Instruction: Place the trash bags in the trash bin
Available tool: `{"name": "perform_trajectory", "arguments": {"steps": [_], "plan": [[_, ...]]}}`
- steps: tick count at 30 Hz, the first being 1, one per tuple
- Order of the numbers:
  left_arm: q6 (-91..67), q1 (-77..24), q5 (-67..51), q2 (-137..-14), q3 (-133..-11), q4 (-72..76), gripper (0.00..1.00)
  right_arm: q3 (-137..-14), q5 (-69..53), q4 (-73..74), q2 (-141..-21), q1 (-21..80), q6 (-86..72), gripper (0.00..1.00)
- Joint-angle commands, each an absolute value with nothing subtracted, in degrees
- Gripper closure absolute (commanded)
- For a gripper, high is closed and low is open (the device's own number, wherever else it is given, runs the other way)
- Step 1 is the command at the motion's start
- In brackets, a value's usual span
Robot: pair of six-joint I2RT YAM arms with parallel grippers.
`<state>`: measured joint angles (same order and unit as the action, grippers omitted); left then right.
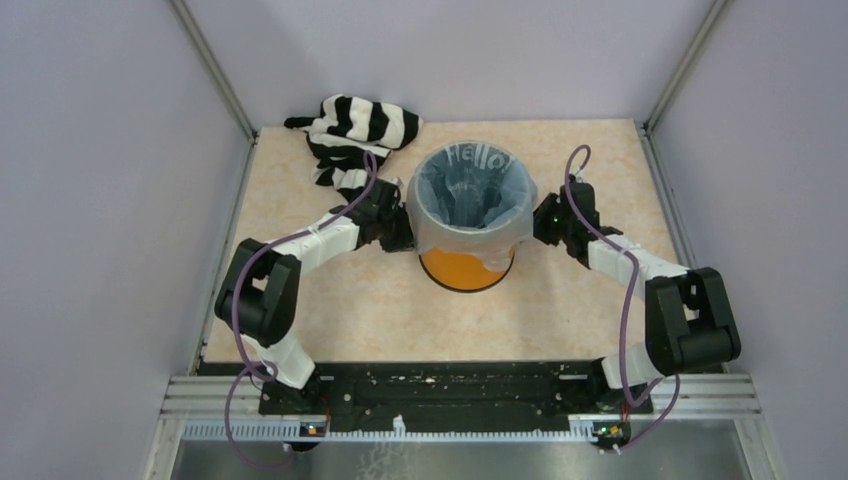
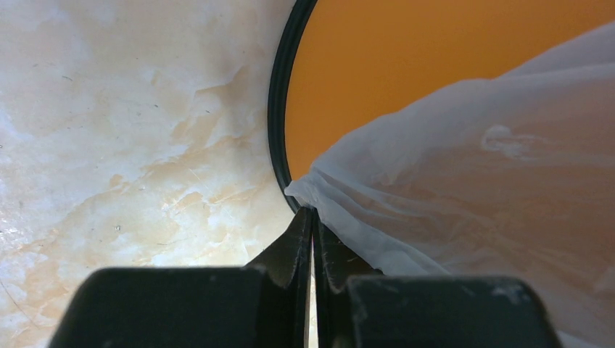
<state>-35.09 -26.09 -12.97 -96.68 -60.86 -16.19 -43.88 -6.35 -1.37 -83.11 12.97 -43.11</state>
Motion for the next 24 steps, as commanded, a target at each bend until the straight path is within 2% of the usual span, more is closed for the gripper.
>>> {"name": "perform_trajectory", "arguments": {"steps": [1,8,12,14,24], "plan": [[-36.09,-26.62,-11.97,-95.94,-62.49,-12.32,0.93,-44.24,-6.12,-3.89,-83.87,13.01,-42.45,0.79],[-35.63,-26.54,-10.18,-93.43,-62.02,-13.40,0.80,-44.94,-8.45,-0.25,-82.66,10.40,-40.50,0.75],[-35.63,-26.17,-9.38,-90.93,-61.07,-13.47,0.74,-46.20,-10.81,4.04,-80.01,8.35,-39.13,0.61],[-35.92,-26.04,-9.07,-89.58,-60.70,-13.64,0.73,-46.91,-11.20,5.69,-78.63,7.92,-38.69,0.57],[-36.32,-25.49,-6.70,-86.42,-60.67,-16.11,0.66,-50.22,-9.20,12.44,-74.69,6.26,-37.04,0.56]]}}
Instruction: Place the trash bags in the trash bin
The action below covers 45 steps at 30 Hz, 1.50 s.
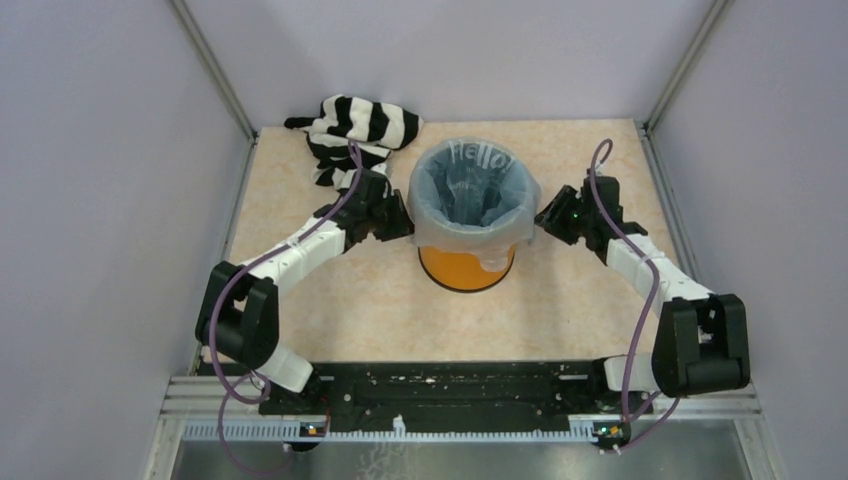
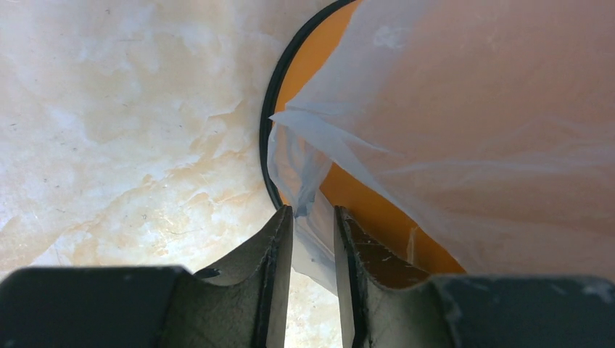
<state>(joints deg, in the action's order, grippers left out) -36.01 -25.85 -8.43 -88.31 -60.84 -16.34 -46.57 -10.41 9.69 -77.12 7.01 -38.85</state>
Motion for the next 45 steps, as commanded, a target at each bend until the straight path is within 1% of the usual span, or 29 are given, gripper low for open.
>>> {"name": "perform_trajectory", "arguments": {"steps": [1,10,15,18,21,26,33,36,37,39,45], "plan": [[-36.33,-25.41,-6.51,-86.28,-60.58,-16.35,0.66,-50.52,-8.65,13.00,-74.52,6.17,-36.78,0.56],[-36.30,-24.78,-5.29,-85.35,-58.84,-16.35,0.65,-54.60,-5.57,18.36,-72.22,6.06,-33.71,0.55],[-36.41,-24.79,-6.77,-84.58,-58.80,-15.23,0.62,-56.74,-4.27,20.97,-71.17,6.11,-31.86,0.51],[-36.30,-24.78,-5.62,-83.43,-59.16,-15.71,0.61,-58.45,-2.18,23.47,-70.73,6.06,-30.43,0.49],[-36.06,-24.63,-3.70,-82.48,-59.97,-17.38,0.60,-60.24,-0.36,25.76,-69.77,6.06,-29.07,0.43],[-34.50,-24.36,-1.67,-80.64,-61.36,-19.95,0.55,-64.10,1.67,29.82,-67.48,6.06,-26.56,0.27],[-32.42,-24.35,-1.47,-76.57,-64.22,-22.02,0.52,-73.86,0.54,35.55,-66.18,7.39,-24.08,0.17],[-31.02,-24.35,-3.39,-74.89,-65.03,-22.45,0.48,-76.65,0.78,37.32,-65.35,10.25,-22.89,0.12],[-30.66,-24.35,-3.73,-74.28,-65.59,-22.88,0.45,-77.13,0.97,37.55,-64.89,11.20,-22.58,0.10],[-29.81,-24.35,-4.68,-72.88,-66.54,-23.75,0.39,-77.91,0.62,37.86,-63.66,12.33,-22.27,0.03],[-27.10,-24.35,-7.86,-67.75,-68.62,-24.68,0.16,-78.76,-3.39,38.10,-58.99,12.55,-22.72,0.01]]}}
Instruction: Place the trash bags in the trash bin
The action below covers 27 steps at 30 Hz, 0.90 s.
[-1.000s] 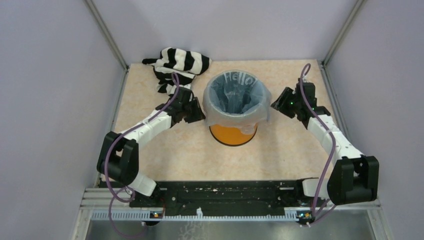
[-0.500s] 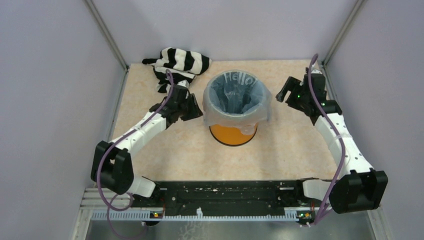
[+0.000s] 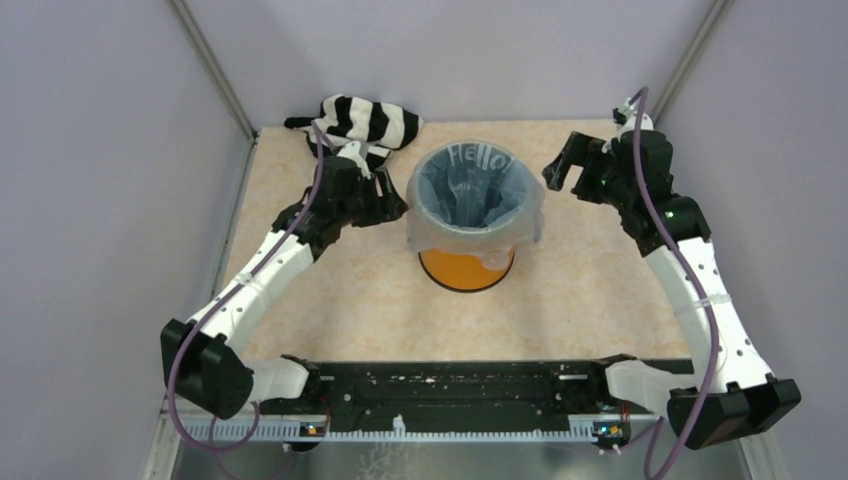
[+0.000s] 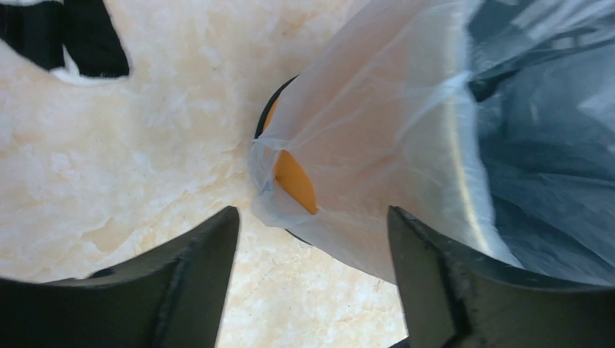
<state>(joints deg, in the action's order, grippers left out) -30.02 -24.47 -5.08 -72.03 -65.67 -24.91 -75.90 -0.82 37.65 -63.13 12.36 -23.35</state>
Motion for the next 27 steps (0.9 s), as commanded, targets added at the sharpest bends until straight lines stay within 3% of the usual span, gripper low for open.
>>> {"name": "perform_trajectory", "arguments": {"steps": [1,4,27], "plan": [[-26.74,-24.35,-8.37,-66.75,-68.64,-24.65,0.12,-78.42,-4.21,37.66,-57.99,12.57,-23.23,0.01],[-25.88,-24.35,-9.73,-63.93,-68.65,-24.63,0.02,-76.95,-6.05,36.42,-55.13,12.57,-24.25,0.01],[-22.65,-24.34,-10.36,-52.31,-63.19,-25.99,0.02,-70.30,-4.61,34.32,-45.18,12.57,-25.91,0.01]]}}
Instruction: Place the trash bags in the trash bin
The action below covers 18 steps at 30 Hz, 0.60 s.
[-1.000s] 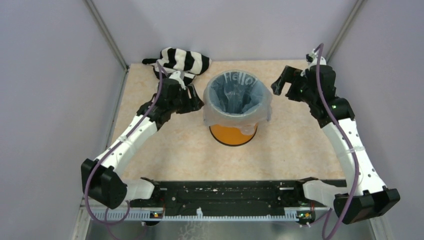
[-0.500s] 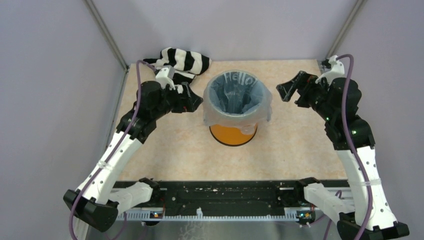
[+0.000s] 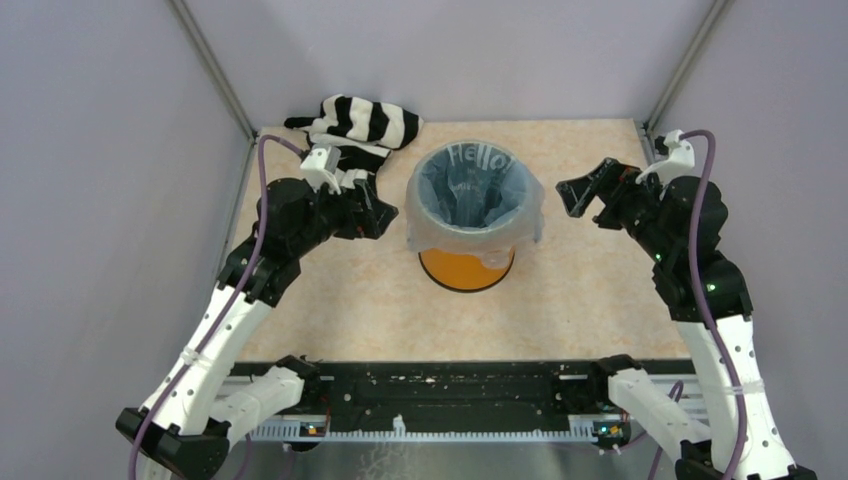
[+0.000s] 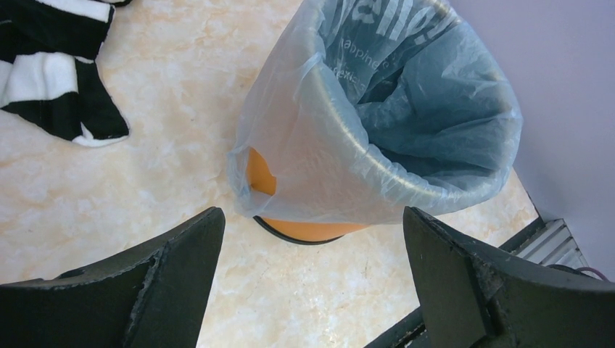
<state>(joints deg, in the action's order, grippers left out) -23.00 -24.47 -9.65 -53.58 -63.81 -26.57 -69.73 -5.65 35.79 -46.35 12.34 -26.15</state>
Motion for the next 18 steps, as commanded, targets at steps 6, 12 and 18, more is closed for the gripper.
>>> {"name": "perform_trajectory", "arguments": {"steps": [6,12,18], "plan": [[-22.76,-24.35,-8.78,-51.79,-63.38,-27.11,0.02,-70.24,-4.94,34.11,-45.18,12.57,-26.07,0.01],[-22.77,-24.35,-8.26,-51.75,-63.29,-27.68,0.02,-69.93,-5.10,33.73,-45.18,12.58,-26.18,0.01],[-22.76,-24.35,-7.99,-51.42,-63.28,-27.68,0.02,-69.79,-5.18,33.64,-45.18,12.57,-26.27,0.01]]}}
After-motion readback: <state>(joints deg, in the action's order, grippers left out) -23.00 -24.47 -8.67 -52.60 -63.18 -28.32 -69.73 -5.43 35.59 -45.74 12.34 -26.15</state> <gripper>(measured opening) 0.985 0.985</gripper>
